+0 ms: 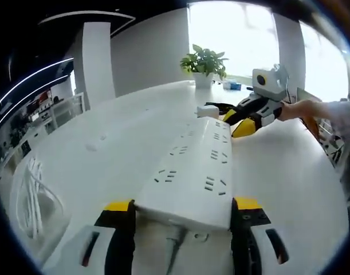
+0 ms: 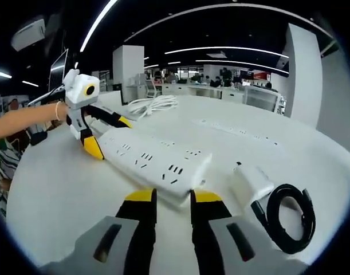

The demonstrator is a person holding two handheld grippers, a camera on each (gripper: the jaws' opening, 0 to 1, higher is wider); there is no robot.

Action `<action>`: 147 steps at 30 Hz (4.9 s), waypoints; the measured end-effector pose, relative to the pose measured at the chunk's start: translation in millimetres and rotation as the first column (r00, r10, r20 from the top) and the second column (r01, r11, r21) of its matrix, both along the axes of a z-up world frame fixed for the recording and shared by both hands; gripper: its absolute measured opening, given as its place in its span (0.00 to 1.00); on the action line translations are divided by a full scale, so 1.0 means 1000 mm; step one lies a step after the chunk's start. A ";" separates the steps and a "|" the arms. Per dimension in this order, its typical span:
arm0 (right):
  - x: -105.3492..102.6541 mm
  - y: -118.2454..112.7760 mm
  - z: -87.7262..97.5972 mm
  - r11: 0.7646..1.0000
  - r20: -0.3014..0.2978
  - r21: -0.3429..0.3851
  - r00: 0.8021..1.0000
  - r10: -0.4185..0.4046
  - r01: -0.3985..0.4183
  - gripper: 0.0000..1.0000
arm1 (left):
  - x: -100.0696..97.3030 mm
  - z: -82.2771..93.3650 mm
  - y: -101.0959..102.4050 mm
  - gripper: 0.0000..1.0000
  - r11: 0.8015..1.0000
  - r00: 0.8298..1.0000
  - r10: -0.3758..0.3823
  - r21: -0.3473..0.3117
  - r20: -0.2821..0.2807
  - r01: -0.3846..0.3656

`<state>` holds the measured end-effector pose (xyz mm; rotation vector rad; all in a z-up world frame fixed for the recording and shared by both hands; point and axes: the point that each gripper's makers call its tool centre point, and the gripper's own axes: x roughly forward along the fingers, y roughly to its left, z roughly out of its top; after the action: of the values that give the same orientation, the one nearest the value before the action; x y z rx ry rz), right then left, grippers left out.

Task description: Straighten the power strip on the desk, plug the charger into it

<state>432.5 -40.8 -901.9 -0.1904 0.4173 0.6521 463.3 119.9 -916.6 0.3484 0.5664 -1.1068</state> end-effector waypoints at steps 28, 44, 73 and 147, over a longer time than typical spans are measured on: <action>-0.010 -0.012 0.001 1.000 -0.003 0.018 1.000 -0.019 0.019 0.20 | -0.003 0.000 -0.014 0.68 0.999 0.999 -0.046 0.004 0.010 0.046; -0.014 -0.016 0.002 0.999 -0.011 0.038 0.999 -0.030 0.030 0.19 | -0.003 -0.001 -0.018 0.69 0.998 0.999 -0.054 0.012 0.005 0.054; -0.016 -0.021 0.005 0.998 0.015 0.060 1.000 0.006 -0.007 0.19 | 0.000 0.002 -0.025 0.71 1.000 0.999 -0.023 0.003 0.022 0.023; -0.050 -0.054 0.059 0.987 0.272 0.151 0.962 0.010 -0.053 1.00 | -0.084 0.090 0.021 0.99 0.857 0.911 0.349 -0.467 0.219 -0.216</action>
<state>382.3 -94.6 -842.7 -0.1335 0.0983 0.6766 379.7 140.5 -827.1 0.0315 0.0849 -0.8381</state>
